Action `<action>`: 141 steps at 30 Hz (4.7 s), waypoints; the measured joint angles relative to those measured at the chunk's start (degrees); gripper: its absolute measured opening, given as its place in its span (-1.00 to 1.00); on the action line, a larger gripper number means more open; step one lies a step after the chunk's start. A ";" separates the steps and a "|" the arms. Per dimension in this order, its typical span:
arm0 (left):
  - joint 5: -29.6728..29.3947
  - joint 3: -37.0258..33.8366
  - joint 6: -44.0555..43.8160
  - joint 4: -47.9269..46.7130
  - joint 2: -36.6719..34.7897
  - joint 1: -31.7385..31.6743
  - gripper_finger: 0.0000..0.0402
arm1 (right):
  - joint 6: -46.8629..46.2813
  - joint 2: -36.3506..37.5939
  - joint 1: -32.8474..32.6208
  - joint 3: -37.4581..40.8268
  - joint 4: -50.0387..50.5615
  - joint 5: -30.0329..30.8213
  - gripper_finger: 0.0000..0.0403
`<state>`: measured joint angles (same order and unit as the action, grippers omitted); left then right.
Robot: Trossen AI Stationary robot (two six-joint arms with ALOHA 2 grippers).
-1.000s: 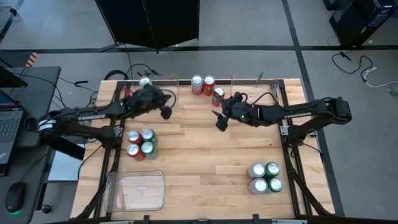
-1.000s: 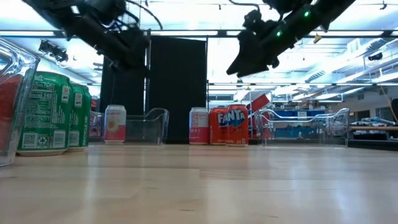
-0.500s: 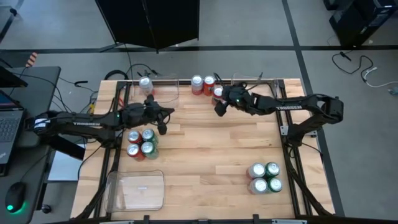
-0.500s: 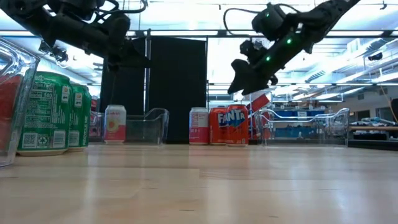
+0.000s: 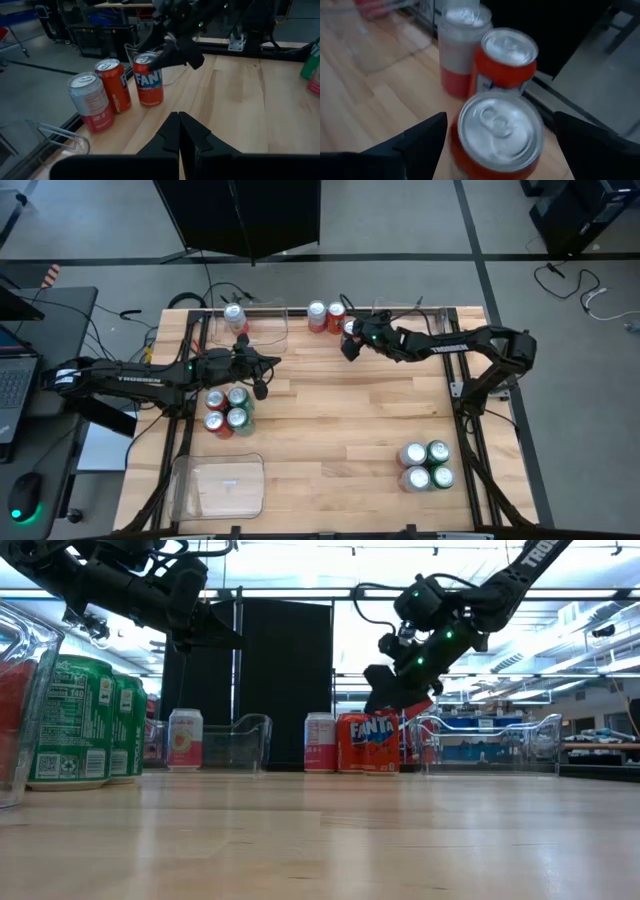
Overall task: Sort soda cans
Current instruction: Put the red soda can into the top right transparent bin
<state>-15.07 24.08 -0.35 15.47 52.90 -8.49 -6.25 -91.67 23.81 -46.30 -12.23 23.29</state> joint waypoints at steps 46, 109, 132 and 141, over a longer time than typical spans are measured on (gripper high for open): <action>0.13 0.02 -1.32 0.47 0.00 0.04 -1.00 | -34.46 19.83 -4.71 4.74 28.77 31.44 0.41; 0.09 0.07 -1.85 -0.84 0.00 1.92 -1.00 | -22.65 15.86 8.46 10.33 16.38 33.46 0.75; 0.07 0.07 -2.92 -3.23 0.02 1.92 -1.00 | -26.52 15.90 3.34 2.21 37.31 13.38 -0.89; 0.07 0.07 -2.83 -3.26 0.02 1.91 -1.00 | -30.19 15.88 6.08 4.11 39.07 16.22 -0.98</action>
<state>-15.00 24.14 -3.18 12.21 52.93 -6.58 -36.45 -75.79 29.89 -42.19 26.84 39.51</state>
